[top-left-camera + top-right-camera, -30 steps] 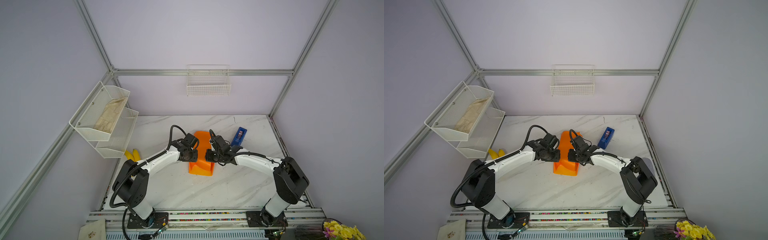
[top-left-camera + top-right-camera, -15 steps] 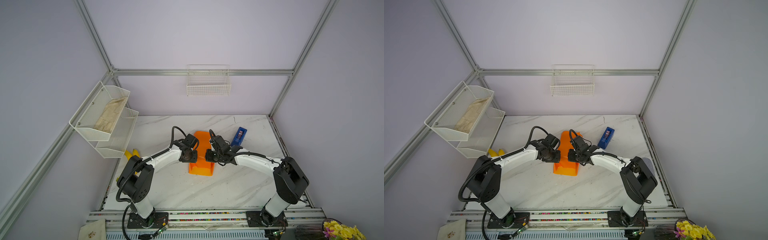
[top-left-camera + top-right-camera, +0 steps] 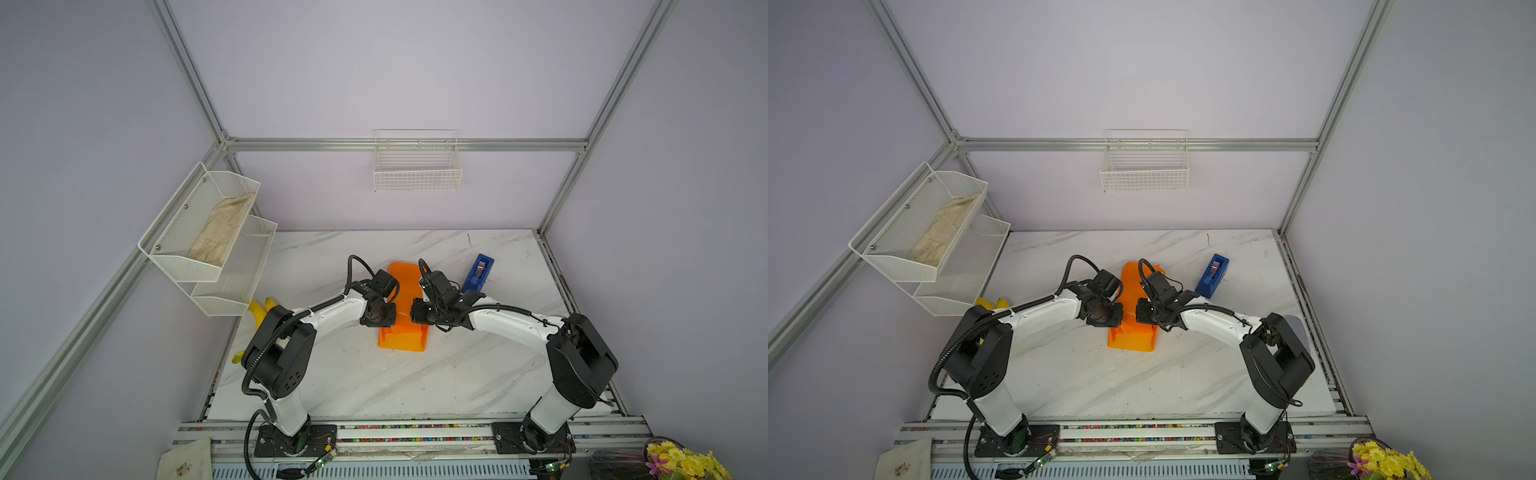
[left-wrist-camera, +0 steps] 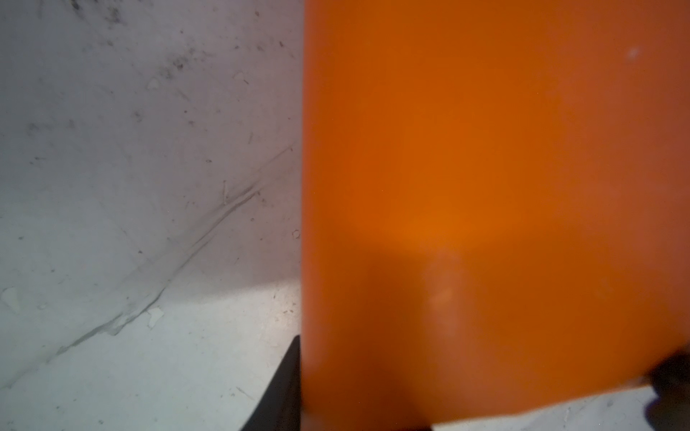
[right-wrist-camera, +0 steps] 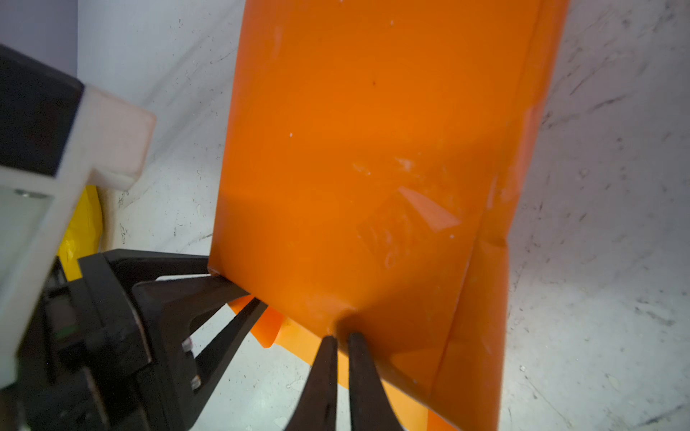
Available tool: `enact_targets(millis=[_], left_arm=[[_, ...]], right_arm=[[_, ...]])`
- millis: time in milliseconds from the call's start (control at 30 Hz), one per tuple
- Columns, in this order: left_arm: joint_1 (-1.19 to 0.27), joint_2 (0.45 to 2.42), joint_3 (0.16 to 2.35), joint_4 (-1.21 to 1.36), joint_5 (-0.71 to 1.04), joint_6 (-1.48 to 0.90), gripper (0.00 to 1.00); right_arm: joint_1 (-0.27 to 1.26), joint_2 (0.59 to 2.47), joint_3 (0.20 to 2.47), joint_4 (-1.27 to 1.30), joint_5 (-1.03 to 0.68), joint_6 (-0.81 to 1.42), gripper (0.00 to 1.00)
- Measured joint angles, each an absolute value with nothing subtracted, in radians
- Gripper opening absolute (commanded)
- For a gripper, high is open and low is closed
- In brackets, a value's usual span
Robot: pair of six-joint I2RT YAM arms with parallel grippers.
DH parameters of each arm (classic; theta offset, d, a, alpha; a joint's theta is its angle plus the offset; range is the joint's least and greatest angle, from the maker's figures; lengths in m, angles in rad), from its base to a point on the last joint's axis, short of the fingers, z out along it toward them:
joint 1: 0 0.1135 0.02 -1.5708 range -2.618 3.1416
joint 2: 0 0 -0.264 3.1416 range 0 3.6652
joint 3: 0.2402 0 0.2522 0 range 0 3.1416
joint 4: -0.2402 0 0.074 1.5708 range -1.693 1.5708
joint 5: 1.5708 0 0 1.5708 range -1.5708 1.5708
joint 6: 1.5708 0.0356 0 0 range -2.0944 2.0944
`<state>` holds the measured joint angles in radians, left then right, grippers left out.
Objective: Wrap the gift box in paper
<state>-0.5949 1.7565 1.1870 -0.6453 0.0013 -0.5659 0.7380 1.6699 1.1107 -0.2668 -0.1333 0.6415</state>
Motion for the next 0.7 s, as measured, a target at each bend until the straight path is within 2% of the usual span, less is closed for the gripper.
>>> enact_targets(millis=[267, 400, 600, 700], left_arm=[[-0.595, 1.786, 1.187, -0.642, 0.003, -0.567, 0.07], [-0.595, 1.79, 1.187, -0.637, 0.004, -0.569, 0.04], [-0.595, 1.79, 1.187, -0.637, 0.004, -0.583, 0.03], [-0.595, 1.79, 1.187, -0.637, 0.004, -0.584, 0.03]], right_arm=[[0.738, 1.67, 1.114, -0.276, -0.131, 0.641, 0.13], [0.739, 1.668, 1.118, -0.291, -0.123, 0.641, 0.15], [0.739, 1.625, 1.119, -0.364, -0.072, 0.641, 0.33], [0.739, 1.563, 1.098, -0.385, -0.043, 0.657, 0.49]])
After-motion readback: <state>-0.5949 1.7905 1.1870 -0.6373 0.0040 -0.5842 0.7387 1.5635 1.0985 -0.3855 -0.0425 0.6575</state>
